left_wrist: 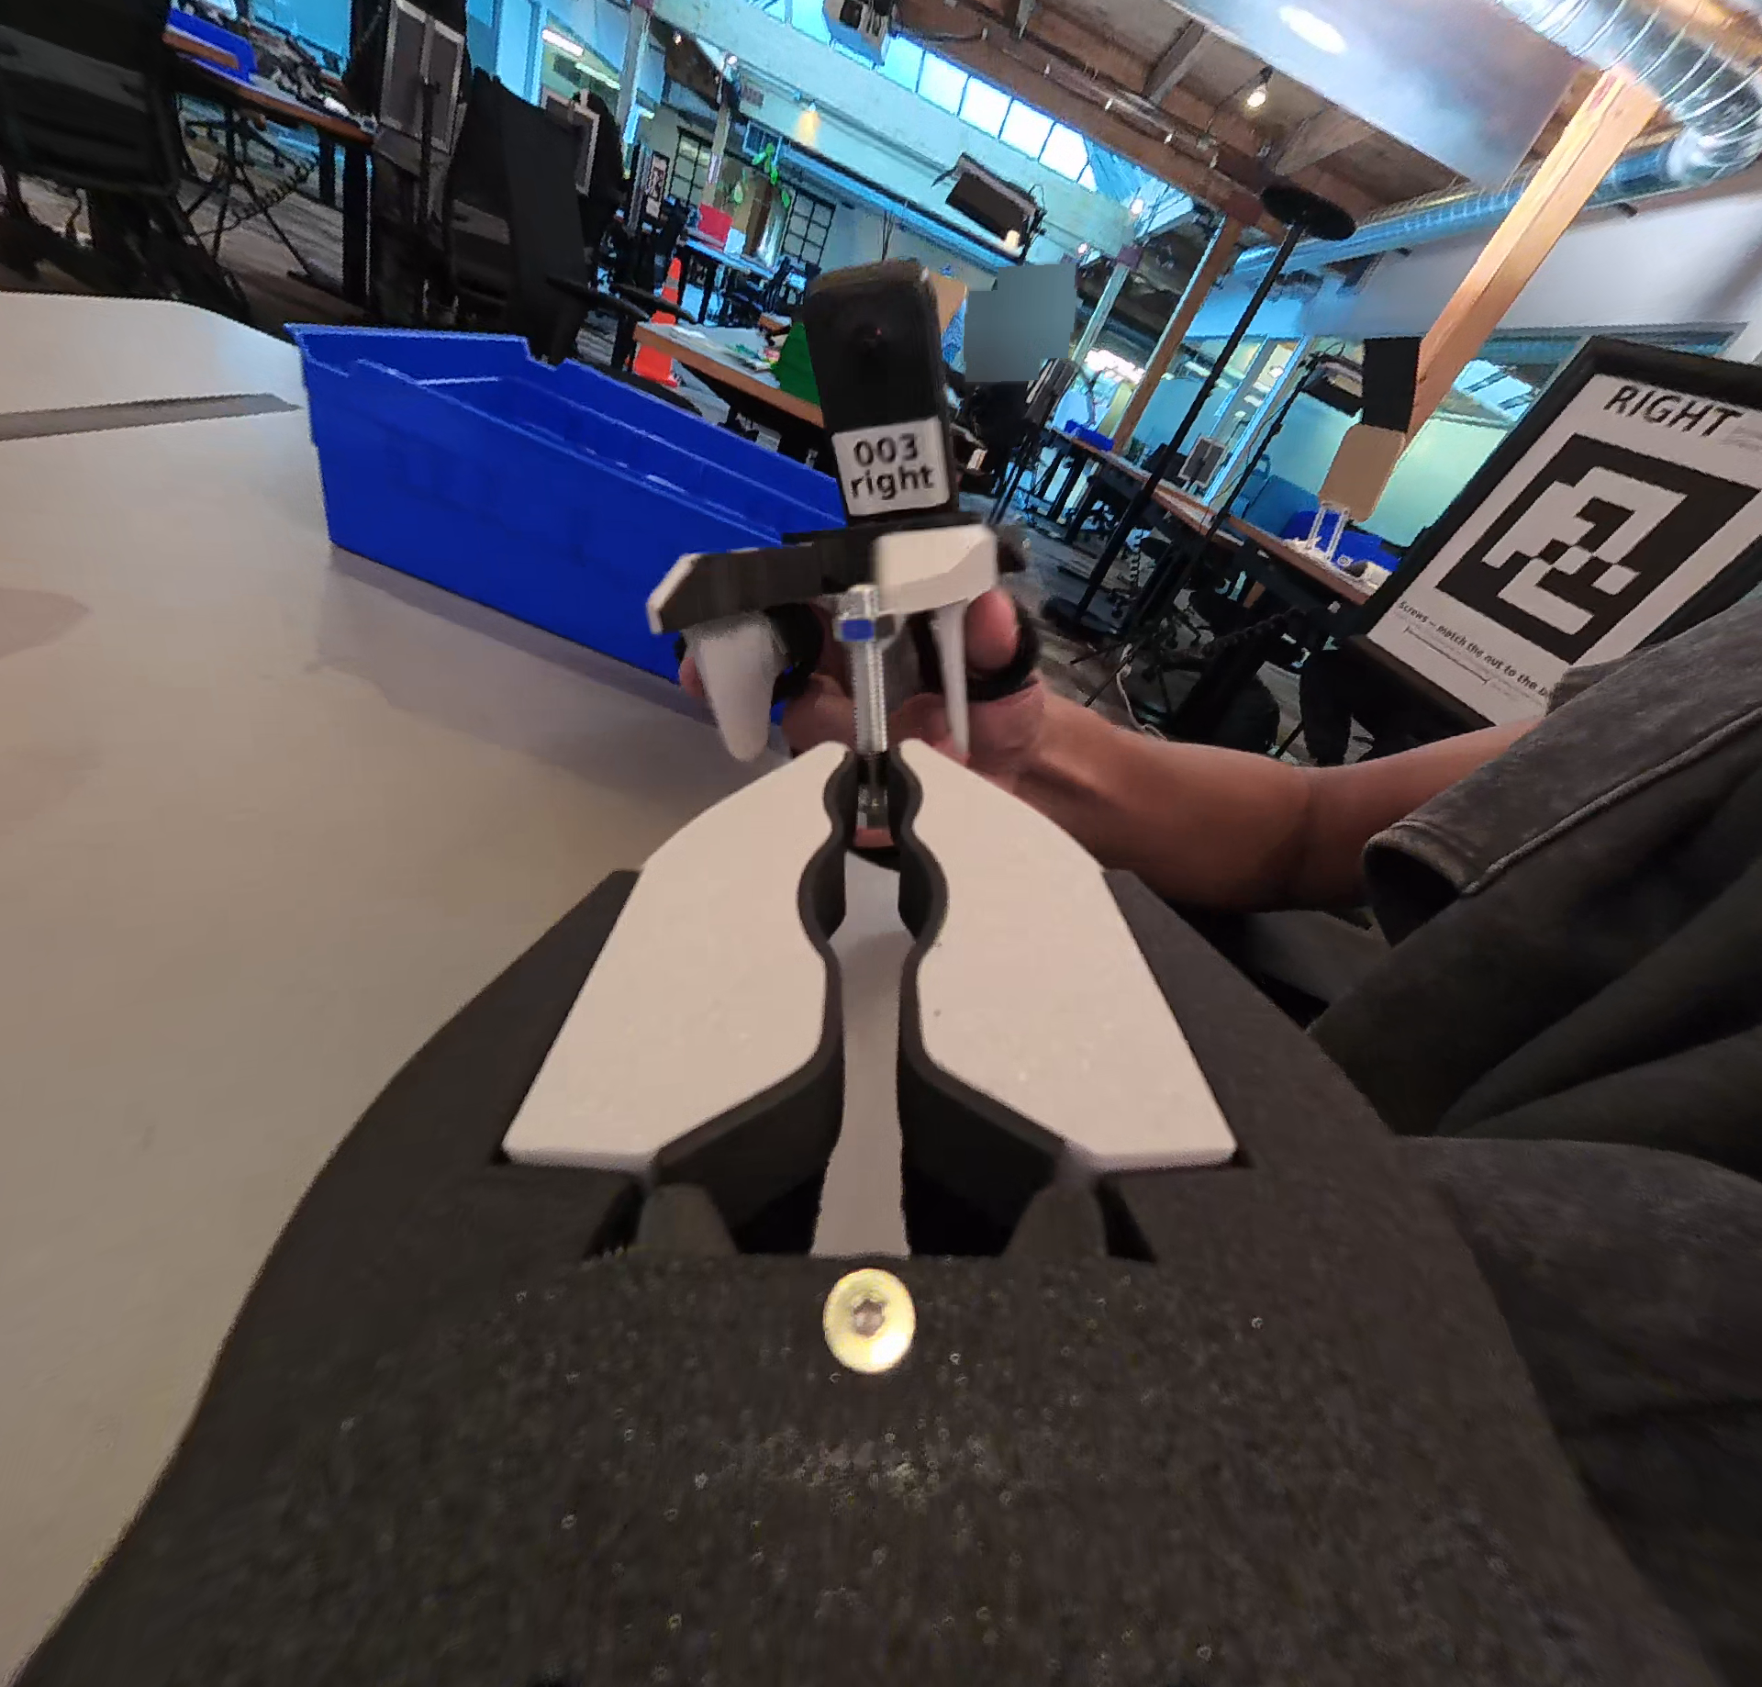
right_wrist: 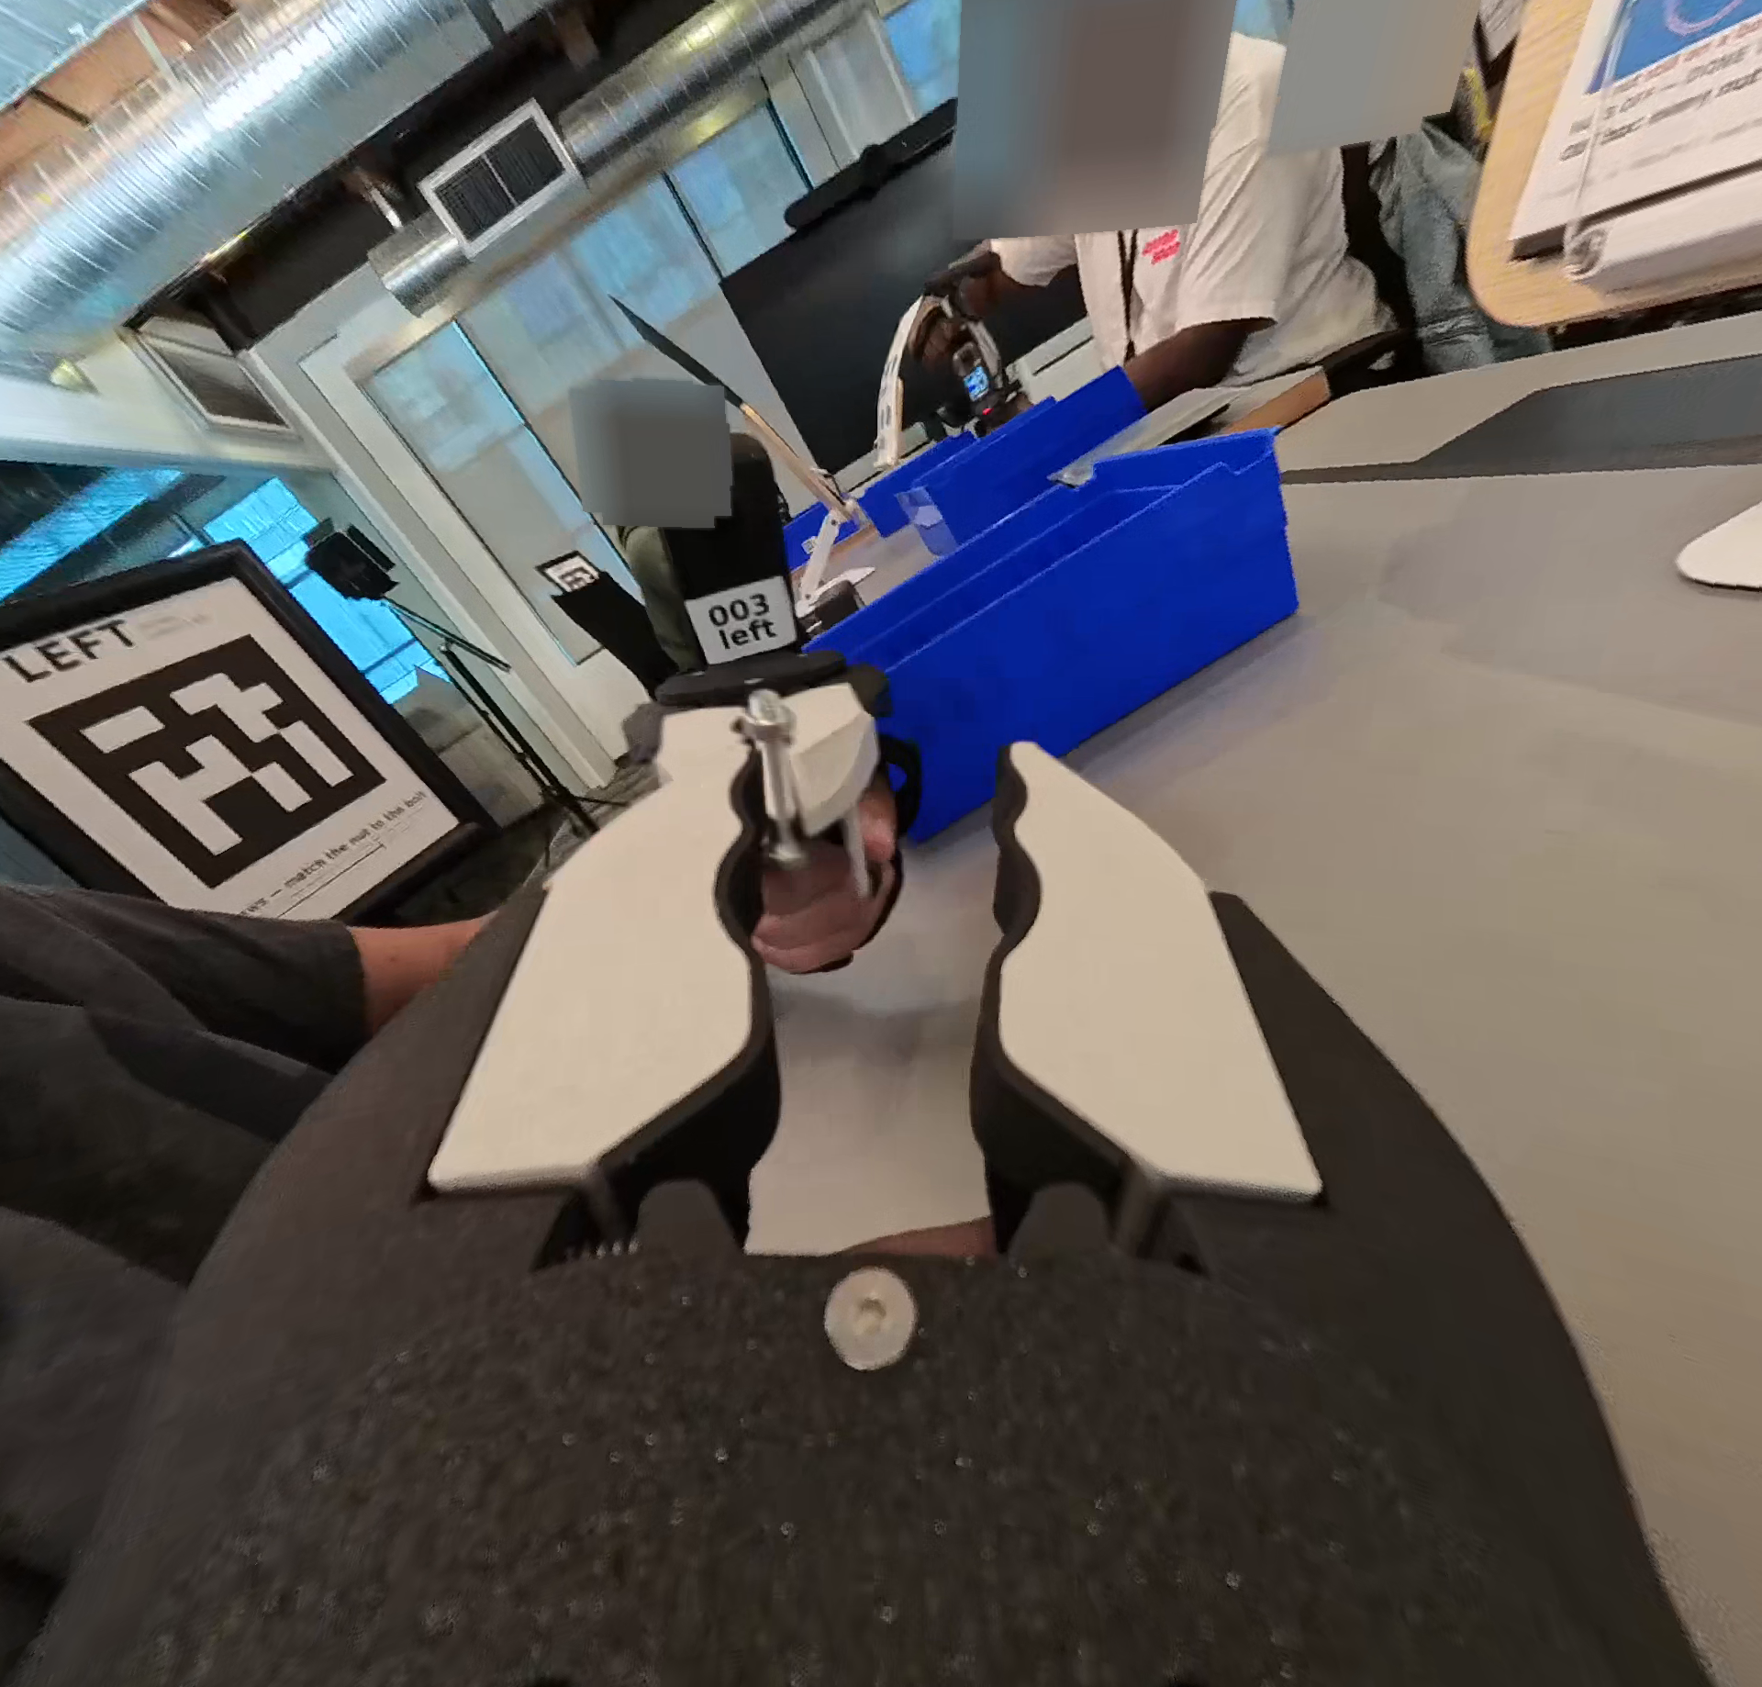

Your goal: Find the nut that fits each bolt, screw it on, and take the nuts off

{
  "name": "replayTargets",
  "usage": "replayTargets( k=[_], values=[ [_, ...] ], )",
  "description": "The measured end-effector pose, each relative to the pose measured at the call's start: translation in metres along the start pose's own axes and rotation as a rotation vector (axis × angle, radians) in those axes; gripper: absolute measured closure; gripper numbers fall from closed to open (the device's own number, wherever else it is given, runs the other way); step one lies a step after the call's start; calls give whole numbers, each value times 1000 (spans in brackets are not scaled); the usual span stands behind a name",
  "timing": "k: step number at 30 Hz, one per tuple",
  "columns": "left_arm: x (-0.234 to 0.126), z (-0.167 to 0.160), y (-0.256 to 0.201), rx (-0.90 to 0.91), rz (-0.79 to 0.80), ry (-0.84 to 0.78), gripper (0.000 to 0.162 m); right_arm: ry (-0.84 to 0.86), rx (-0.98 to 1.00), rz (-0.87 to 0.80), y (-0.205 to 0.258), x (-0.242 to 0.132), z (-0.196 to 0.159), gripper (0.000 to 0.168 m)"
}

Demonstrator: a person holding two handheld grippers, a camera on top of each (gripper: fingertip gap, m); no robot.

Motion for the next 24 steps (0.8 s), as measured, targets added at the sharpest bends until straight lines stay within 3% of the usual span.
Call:
replayTargets(
  k=[5, 11, 16, 24],
  values=[
    [4, -3, -4, -3, -25, 3, 157, 38, -63, 11, 13, 18, -2, 121],
    [-2, 0, -5, -9, -18, -13, 157, -13, 26, 11, -3, 2, 3, 122],
    [2, -4, -7, -16, -29, 1, 157, 50, -72, 30, 18, 26, -6, 120],
    [-7, 0, -4, -20, -15, -20, 157, 12, -27, 19, 10, 11, -2, 122]
  ],
)
Point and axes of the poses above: each gripper's, where its closed fingertips meet, x out along the fingers, z out of its top, y = z × x across the jaws, the point moved 3 cm from there along -x, back along the fingers, and after that the axes turned 5 degrees about x, right-handed, at the moved point
